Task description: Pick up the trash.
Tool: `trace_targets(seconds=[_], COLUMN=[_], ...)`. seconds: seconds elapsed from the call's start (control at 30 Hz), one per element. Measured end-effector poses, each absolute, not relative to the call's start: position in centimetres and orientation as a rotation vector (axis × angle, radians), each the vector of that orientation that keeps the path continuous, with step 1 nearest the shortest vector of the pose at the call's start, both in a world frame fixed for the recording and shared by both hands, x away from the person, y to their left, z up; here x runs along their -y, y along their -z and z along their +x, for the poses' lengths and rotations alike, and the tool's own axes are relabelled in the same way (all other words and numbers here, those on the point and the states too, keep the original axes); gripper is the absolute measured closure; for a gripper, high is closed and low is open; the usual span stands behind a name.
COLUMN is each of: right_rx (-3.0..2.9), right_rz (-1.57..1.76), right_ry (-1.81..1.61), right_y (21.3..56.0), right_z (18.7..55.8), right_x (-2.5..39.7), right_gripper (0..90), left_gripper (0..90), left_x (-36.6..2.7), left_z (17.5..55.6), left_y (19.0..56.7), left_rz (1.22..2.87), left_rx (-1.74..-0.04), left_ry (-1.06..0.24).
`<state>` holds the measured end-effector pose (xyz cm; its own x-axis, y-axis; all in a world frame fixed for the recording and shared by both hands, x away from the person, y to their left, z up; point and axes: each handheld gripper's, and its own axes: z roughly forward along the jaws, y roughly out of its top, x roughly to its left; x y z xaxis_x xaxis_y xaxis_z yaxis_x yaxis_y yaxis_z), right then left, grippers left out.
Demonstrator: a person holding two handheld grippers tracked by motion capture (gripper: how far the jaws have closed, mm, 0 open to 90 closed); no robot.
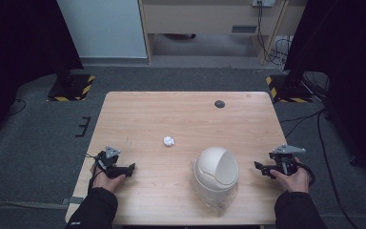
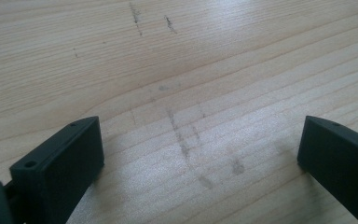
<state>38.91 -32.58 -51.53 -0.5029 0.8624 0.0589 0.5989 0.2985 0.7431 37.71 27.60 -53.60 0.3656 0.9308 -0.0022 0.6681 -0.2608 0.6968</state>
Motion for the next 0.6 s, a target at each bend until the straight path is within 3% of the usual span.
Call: trace_targets(seconds=[0.6], right_rx=[-2.055], right_rz=[1.216], right_ry=[-1.323], right_y=[46.0], right_z=[37.5], right_x=[32.4], right_gripper=[16.8], left_gripper=[0.0], left_x=[-27.6], left_z=[37.7], left_y=[53.6], left_rz=[2.021], left_rx=[-1.378], left_ry=[-0.556])
